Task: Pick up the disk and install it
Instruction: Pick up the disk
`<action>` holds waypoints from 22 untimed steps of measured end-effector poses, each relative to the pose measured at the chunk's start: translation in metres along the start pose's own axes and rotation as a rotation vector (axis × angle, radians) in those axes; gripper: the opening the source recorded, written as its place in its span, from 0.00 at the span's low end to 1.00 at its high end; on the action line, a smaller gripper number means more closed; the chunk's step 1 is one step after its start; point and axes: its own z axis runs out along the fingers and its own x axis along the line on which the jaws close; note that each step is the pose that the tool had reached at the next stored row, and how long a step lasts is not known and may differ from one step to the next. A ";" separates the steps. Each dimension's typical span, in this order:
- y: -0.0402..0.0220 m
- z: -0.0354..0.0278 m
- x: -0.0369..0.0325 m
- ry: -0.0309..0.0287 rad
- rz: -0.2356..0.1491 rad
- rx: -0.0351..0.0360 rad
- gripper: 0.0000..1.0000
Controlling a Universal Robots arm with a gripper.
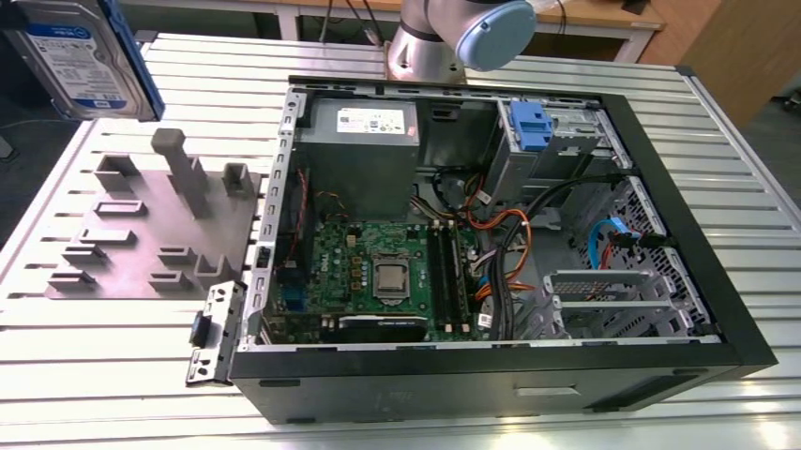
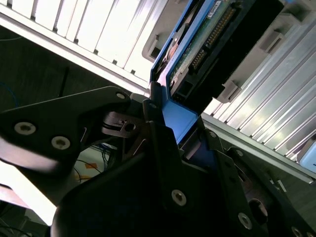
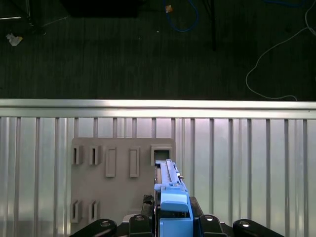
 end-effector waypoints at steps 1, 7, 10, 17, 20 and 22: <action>0.0000 -0.0007 0.0000 0.0000 0.000 0.0000 0.36; 0.0001 -0.0053 -0.0001 0.0000 0.000 0.0000 0.36; 0.0001 -0.0076 -0.0002 0.0001 0.000 0.0000 0.36; 0.0002 -0.0126 -0.0003 0.0000 0.000 0.0000 0.36; 0.0002 -0.0145 -0.0004 0.0001 0.000 -0.0001 0.36; 0.0002 -0.0156 -0.0004 0.0000 0.000 0.0000 0.36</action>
